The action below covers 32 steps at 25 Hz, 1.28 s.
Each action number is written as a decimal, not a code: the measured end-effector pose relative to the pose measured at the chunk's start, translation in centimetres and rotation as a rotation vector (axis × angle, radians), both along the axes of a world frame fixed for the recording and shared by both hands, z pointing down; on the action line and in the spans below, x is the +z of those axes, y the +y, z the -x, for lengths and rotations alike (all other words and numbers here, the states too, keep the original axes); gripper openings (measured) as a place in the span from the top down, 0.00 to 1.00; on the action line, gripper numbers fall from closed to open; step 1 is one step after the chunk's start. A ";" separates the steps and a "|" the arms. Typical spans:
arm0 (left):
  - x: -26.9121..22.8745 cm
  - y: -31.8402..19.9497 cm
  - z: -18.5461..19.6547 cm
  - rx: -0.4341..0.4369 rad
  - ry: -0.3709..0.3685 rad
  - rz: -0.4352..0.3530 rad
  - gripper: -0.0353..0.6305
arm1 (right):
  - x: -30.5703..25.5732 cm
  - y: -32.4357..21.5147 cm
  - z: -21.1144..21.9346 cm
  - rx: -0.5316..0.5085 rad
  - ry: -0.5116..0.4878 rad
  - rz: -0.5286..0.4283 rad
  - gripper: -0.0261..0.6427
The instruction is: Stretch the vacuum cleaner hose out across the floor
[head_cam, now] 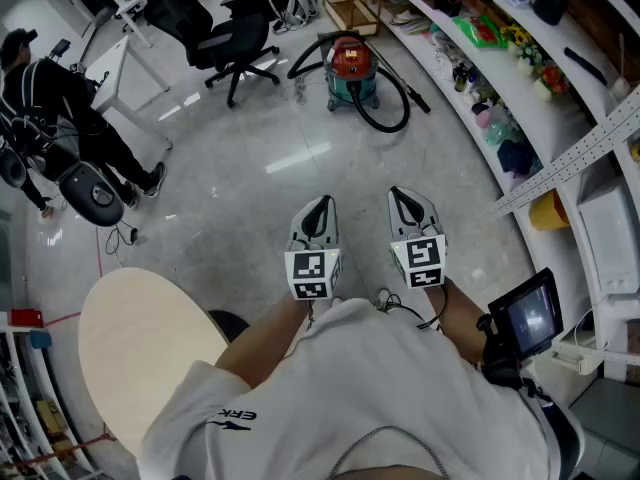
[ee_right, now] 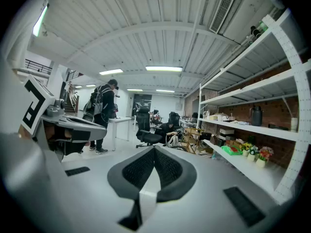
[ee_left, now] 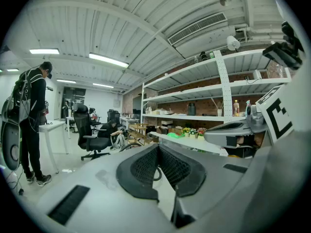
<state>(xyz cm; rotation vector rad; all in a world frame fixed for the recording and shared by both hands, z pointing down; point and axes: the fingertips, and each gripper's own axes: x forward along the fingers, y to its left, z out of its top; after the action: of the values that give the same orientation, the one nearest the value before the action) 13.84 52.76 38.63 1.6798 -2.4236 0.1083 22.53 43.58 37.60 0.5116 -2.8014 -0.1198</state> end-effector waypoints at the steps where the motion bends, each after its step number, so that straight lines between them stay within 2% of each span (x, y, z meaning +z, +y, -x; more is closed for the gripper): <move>1: 0.1 0.1 0.0 0.000 0.001 0.000 0.94 | 0.1 0.1 0.0 0.000 0.001 0.001 0.96; 21: -0.1 1.8 1.2 0.002 0.023 -0.019 0.94 | 0.0 1.5 1.1 0.025 0.001 -0.001 0.96; 32: 0.9 4.1 3.5 0.030 0.057 -0.004 0.94 | 0.3 4.3 3.8 0.039 0.018 -0.042 0.96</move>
<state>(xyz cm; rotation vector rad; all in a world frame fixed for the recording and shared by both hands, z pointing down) 10.33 56.83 39.54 1.6974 -2.3602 0.0589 18.70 47.86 37.91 0.5721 -2.7747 -0.1747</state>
